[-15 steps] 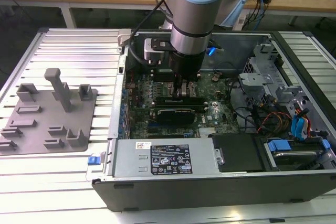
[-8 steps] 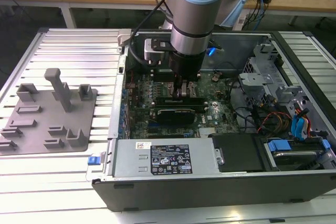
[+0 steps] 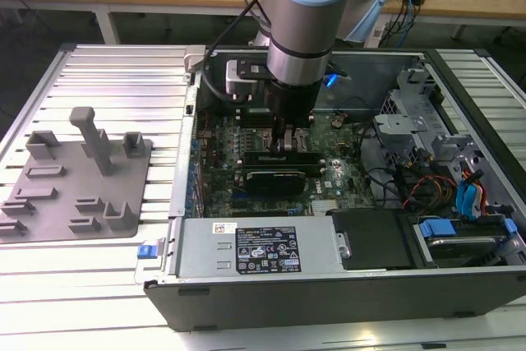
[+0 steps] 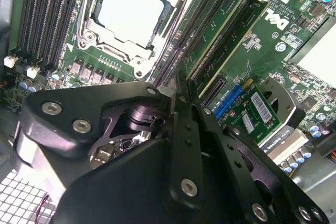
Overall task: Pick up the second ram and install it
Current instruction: 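Insert the second ram into the second slot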
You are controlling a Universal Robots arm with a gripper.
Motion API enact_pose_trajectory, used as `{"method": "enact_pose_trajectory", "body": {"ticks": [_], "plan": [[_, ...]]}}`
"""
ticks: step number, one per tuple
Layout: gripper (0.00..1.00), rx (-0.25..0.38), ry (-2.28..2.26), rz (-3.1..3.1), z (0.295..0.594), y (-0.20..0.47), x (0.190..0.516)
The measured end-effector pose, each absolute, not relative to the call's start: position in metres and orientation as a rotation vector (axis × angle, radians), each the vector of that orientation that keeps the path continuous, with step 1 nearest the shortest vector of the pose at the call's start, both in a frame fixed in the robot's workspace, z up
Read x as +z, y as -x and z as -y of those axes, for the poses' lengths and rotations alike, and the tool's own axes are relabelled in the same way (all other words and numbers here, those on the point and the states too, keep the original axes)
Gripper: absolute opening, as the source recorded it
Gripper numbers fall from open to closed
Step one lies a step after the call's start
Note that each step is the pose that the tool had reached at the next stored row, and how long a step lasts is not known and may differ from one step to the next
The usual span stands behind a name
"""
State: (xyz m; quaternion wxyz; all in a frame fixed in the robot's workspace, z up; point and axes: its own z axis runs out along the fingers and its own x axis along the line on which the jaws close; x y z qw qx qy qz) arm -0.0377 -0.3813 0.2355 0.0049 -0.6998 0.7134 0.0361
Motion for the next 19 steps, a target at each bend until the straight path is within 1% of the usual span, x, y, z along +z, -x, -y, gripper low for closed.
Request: {"method": "enact_pose_trajectory", "body": {"ticks": [19], "plan": [[0.09,0.114,2.206,-2.22,0.3814,0.0377,0.2368]]}}
